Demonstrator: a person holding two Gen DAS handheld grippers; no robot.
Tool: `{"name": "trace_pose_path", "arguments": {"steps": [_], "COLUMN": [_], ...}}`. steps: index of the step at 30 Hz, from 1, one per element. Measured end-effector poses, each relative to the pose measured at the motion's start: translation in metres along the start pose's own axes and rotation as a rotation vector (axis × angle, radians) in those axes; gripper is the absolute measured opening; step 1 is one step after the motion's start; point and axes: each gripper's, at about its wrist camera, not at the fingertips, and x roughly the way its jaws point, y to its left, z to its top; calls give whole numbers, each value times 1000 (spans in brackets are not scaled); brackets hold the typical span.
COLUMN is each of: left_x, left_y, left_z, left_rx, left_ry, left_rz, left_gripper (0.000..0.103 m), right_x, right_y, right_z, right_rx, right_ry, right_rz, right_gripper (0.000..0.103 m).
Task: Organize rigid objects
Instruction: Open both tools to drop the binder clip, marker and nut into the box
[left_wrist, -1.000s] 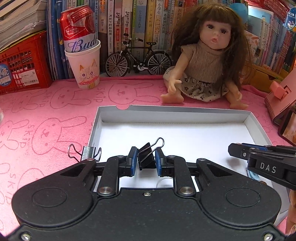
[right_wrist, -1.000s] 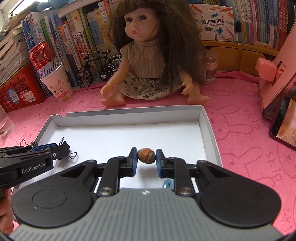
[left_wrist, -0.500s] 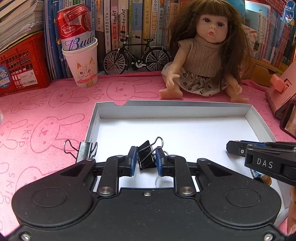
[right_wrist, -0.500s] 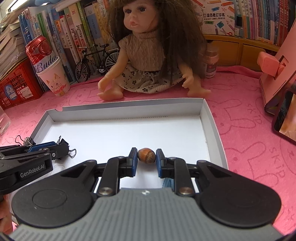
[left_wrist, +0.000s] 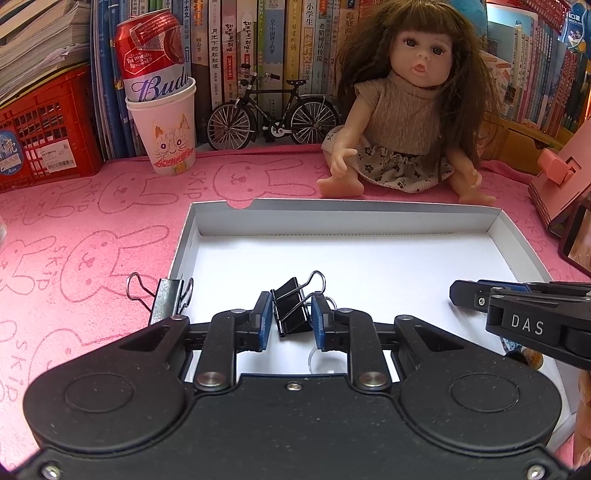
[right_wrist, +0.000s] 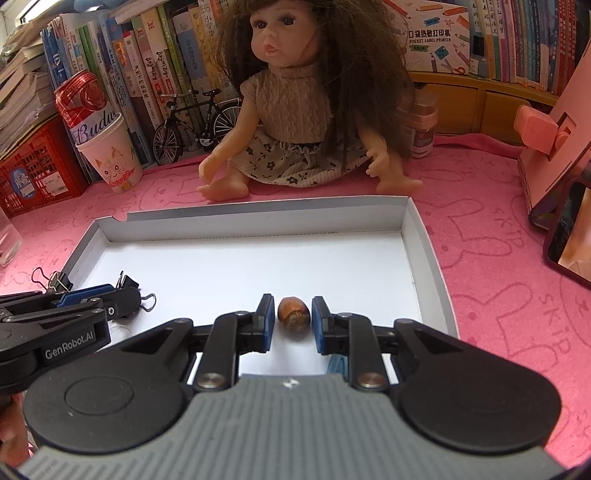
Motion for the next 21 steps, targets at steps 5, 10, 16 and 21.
{"name": "trace_pose_path", "arguments": {"steps": [5,10,16,21], "left_x": [-4,-9,-21,-31], "left_y": [0,1,0,-2], "left_z": [-3,-5,-6,-9], "left_rx": [6,9,14,30], "left_ry": [-10,-31,-66,-91], "left_rz": [0,9,6,6], "left_gripper": [43,53,64,69], "right_x": [-4,-10,-19,-30], "right_y": [2,2,4,4], "right_z": [-2,-3,-5,-7], "right_rx": [-15,-23,-32,-21], "right_ry": [-16,-33,-58,-87], "right_rz": [-10,-17,-34,-35], "right_gripper": [35,49,63,77]}}
